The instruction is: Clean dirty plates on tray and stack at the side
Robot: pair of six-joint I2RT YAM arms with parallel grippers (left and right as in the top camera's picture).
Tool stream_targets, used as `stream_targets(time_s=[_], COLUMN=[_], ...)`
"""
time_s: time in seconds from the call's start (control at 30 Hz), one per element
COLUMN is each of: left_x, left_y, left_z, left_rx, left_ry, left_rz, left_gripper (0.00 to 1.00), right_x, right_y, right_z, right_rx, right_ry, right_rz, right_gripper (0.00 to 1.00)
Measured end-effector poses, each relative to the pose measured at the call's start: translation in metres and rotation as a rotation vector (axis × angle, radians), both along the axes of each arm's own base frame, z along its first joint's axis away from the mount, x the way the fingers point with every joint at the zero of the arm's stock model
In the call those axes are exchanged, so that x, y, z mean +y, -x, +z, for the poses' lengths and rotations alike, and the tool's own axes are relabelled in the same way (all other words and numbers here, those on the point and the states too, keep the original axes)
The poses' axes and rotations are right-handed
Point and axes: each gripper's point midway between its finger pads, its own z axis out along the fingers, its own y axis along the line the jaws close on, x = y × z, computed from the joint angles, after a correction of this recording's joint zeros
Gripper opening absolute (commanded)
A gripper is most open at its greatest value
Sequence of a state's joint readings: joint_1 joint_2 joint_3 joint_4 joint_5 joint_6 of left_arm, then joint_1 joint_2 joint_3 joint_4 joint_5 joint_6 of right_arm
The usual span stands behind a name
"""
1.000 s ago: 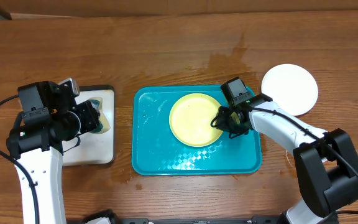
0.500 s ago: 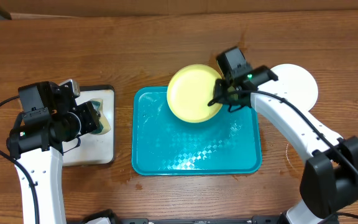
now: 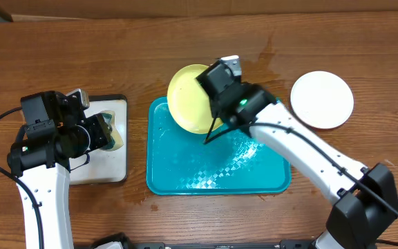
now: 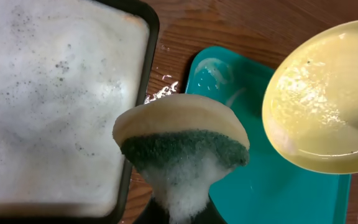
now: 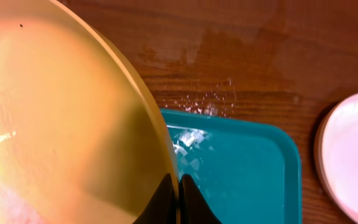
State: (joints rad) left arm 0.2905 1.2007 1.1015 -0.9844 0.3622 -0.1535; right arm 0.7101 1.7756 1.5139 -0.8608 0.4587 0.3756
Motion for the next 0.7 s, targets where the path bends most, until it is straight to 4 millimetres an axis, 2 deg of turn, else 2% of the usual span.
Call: stream_targets(time_s=[0.27, 0.7], left_x=[0.002, 0.005], left_y=[0.001, 0.002], left_z=[-0.001, -0.002], left_rx=[0.005, 0.013], left_ry=[-0.012, -0.027], left_rz=[0.007, 0.016], left_gripper=[0.04, 0.04], right_x=[0.008, -0.004], right_y=[0.000, -0.011], right_z=[0.012, 0.026], right_rx=[-0.091, -0.172], right_ry=[0.114, 0.247], right_rz=[0.057, 0.062], right_gripper=[0.04, 0.04])
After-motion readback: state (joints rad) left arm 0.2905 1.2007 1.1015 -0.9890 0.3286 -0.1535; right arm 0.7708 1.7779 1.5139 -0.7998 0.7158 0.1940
